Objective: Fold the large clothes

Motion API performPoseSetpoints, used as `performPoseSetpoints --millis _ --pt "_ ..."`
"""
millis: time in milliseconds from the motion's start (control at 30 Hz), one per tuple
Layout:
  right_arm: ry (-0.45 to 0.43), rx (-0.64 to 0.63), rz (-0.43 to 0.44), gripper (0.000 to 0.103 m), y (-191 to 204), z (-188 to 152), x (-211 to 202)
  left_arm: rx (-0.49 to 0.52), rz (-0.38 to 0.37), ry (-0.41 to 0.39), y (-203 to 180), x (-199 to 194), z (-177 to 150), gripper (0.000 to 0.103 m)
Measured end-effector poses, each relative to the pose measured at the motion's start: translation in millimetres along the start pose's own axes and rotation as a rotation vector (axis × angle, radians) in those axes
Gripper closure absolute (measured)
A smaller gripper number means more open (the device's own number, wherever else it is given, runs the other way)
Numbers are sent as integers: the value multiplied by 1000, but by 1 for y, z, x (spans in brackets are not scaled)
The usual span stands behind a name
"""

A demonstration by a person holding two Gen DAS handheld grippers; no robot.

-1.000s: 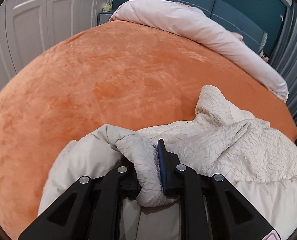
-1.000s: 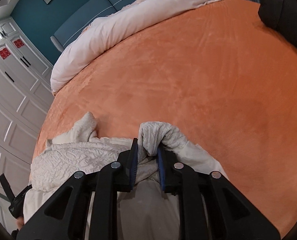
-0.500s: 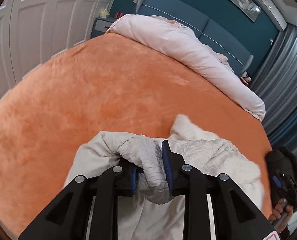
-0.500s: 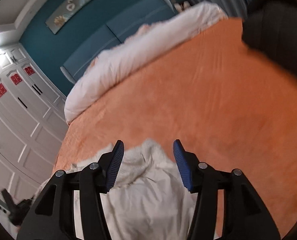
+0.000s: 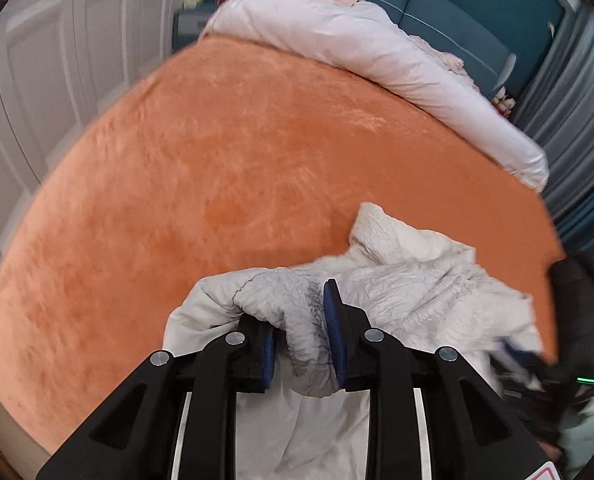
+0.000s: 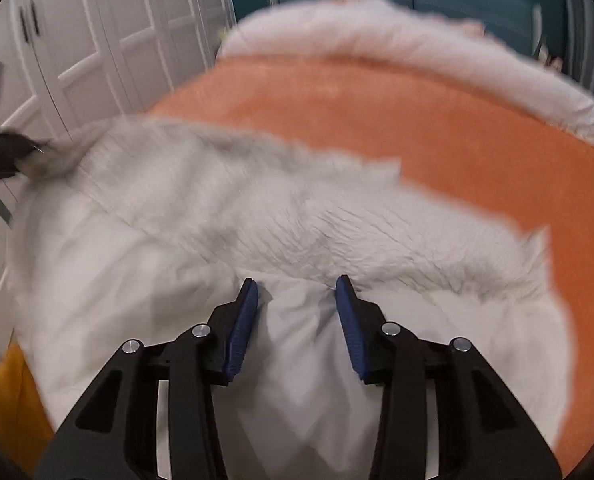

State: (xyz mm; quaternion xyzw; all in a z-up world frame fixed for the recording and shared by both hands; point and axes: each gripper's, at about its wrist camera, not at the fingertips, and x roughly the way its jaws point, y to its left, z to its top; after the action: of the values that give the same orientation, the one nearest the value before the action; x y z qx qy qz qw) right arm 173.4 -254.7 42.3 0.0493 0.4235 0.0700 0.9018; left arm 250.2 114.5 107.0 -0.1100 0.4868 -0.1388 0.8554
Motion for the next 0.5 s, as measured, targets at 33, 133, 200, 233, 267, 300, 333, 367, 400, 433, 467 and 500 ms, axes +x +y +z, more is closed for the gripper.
performPoseSetpoints --millis 33,133,200,233,267,300,333,367,400,433,467,500 --pt "6 40 33 65 -10 -4 5 -17 5 1 8 -5 0 78" --pt "7 95 45 65 -26 -3 6 -15 201 -143 38 -48 4 49" --pt "5 135 71 67 -30 -2 5 0 255 -216 47 -71 6 50" --pt "4 150 67 68 -30 0 4 19 276 -245 46 -84 7 50" --pt "-6 172 56 67 -27 3 -1 33 279 -264 41 -89 7 50" --pt "-27 189 68 67 -22 6 -6 84 259 -306 24 -95 5 50" --pt "-53 198 115 68 -12 14 -12 122 243 -323 12 -94 3 50" --pt "-66 192 134 68 -6 20 -14 207 217 -348 -18 -87 -4 49" --pt "-73 171 141 68 4 26 -16 251 202 -355 -36 -78 -7 45" --pt "-72 142 149 68 16 33 -14 302 176 -356 -60 -63 -14 43" --pt "-65 106 157 69 30 40 -9 340 140 -337 -85 -40 -22 41" --pt "-53 76 152 69 40 42 -3 359 110 -304 -103 -17 -28 41"
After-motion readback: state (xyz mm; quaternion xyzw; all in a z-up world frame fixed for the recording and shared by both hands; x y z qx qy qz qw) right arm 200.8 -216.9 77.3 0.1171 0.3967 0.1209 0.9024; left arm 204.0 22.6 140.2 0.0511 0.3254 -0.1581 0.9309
